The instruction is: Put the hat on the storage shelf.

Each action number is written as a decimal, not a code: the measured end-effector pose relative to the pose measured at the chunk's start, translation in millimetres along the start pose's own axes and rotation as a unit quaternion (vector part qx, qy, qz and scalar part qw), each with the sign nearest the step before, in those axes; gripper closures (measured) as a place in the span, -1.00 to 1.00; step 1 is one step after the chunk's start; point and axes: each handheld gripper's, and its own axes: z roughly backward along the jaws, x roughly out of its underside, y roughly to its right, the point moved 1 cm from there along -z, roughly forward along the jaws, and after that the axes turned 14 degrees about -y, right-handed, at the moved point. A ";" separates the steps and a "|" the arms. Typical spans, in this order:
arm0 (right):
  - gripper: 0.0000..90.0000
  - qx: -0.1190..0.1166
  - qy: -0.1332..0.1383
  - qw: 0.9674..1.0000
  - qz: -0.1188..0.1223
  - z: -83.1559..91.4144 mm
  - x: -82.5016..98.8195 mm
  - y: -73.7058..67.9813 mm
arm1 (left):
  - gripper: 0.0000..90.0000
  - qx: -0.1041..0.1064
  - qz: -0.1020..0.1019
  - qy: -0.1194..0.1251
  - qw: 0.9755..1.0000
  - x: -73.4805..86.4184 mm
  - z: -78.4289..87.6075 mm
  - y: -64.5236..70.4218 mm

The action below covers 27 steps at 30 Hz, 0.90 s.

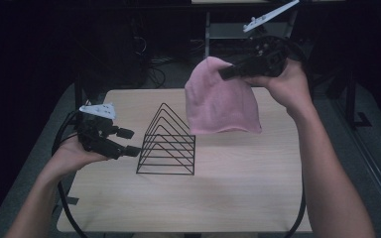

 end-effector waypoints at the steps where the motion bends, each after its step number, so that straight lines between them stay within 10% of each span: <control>1: 0.75 0.000 0.000 1.000 0.000 0.0 0.0 0.0 | -0.37 -0.001 -0.001 -0.002 1.000 -1.1 -0.2 0.5; 27: 0.76 -0.048 0.017 0.995 0.081 -23.3 -73.9 -43.5 | -0.32 -0.017 -0.005 0.019 1.000 -24.5 30.8 -9.0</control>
